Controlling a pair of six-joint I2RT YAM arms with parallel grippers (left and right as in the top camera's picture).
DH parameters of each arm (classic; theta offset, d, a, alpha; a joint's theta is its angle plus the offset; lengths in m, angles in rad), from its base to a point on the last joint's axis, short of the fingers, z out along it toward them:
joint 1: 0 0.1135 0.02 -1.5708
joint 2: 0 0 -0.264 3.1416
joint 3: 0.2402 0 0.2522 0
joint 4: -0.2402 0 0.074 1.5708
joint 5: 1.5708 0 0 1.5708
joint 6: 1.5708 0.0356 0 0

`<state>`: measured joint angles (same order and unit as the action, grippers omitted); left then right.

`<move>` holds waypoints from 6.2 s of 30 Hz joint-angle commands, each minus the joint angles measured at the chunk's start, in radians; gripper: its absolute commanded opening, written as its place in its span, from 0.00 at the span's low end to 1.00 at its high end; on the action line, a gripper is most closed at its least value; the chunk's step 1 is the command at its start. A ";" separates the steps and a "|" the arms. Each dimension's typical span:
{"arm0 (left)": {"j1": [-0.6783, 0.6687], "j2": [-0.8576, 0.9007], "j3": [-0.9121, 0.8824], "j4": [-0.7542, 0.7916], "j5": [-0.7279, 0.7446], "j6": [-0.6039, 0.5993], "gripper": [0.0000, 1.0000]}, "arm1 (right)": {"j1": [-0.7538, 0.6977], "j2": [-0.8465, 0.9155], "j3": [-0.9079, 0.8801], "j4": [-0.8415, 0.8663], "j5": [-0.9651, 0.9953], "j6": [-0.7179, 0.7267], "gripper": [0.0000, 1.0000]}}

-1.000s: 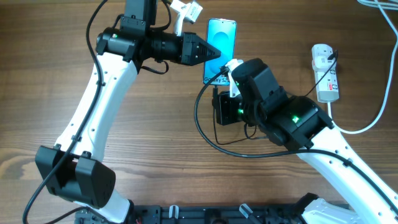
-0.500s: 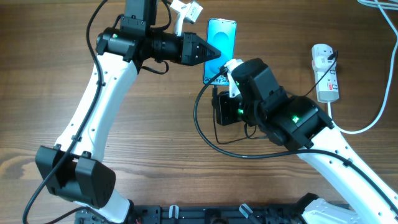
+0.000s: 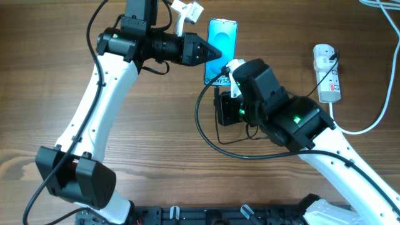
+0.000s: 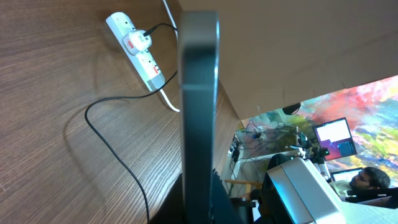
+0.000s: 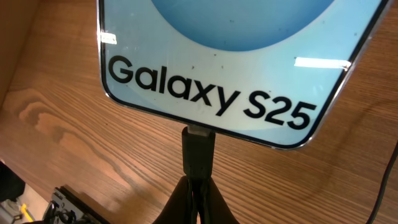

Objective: Plug charger to phone and switch on socket
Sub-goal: 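Push the USB-C plug up into the phone's bottom port with the right gripper, then open the right gripper, release the plug, and pull back right, then lower the blue phone flat onto the table with the left gripper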

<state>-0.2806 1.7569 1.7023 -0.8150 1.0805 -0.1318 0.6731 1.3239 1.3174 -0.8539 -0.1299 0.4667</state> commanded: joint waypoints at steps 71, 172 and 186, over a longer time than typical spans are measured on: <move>0.003 -0.016 0.005 -0.054 -0.013 -0.032 0.04 | 0.000 -0.019 0.080 0.062 0.273 0.034 0.26; -0.041 0.465 -0.100 -0.014 -0.533 -0.056 0.05 | 0.000 0.055 0.076 -0.372 0.221 0.345 1.00; -0.041 0.465 -0.102 -0.025 -0.595 -0.056 0.20 | 0.000 0.055 0.076 -0.383 0.207 0.344 1.00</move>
<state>-0.3214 2.2150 1.6169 -0.8295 0.5522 -0.1928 0.6731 1.3754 1.3819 -1.2282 0.0929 0.8005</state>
